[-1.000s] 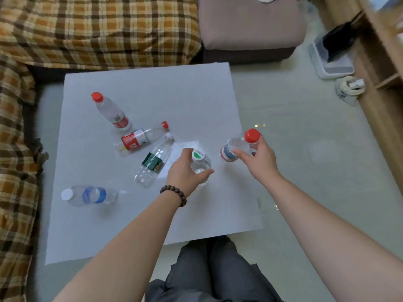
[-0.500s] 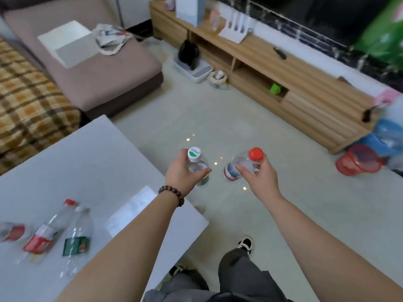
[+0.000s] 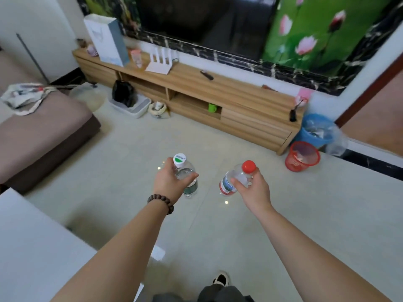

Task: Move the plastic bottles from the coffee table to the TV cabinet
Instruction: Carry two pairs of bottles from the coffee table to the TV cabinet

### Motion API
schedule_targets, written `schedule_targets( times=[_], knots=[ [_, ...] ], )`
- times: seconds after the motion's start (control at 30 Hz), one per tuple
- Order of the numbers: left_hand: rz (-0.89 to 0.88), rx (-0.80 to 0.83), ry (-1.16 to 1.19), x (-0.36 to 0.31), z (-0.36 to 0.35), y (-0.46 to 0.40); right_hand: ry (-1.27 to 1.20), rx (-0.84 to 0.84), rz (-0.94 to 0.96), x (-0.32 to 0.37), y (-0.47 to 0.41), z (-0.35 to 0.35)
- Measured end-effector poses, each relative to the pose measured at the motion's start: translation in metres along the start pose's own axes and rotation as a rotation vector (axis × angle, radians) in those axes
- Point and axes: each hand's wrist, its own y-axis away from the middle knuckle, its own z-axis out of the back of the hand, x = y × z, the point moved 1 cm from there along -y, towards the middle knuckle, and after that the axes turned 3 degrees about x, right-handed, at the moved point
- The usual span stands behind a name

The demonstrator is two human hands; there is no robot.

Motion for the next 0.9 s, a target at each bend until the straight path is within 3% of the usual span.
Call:
schedule_targets(
  times=[0.43,0.9],
  knots=[
    [-0.049,0.083,-0.095,-0.077,-0.102,-0.132,-0.01,-0.105,-0.047,-0.014,-0.138,0.067],
    [-0.15,0.253,-0.125,-0.175,-0.158,-0.405,-0.025,-0.249,-0.118,0.049,-0.397,0.073]
  ],
)
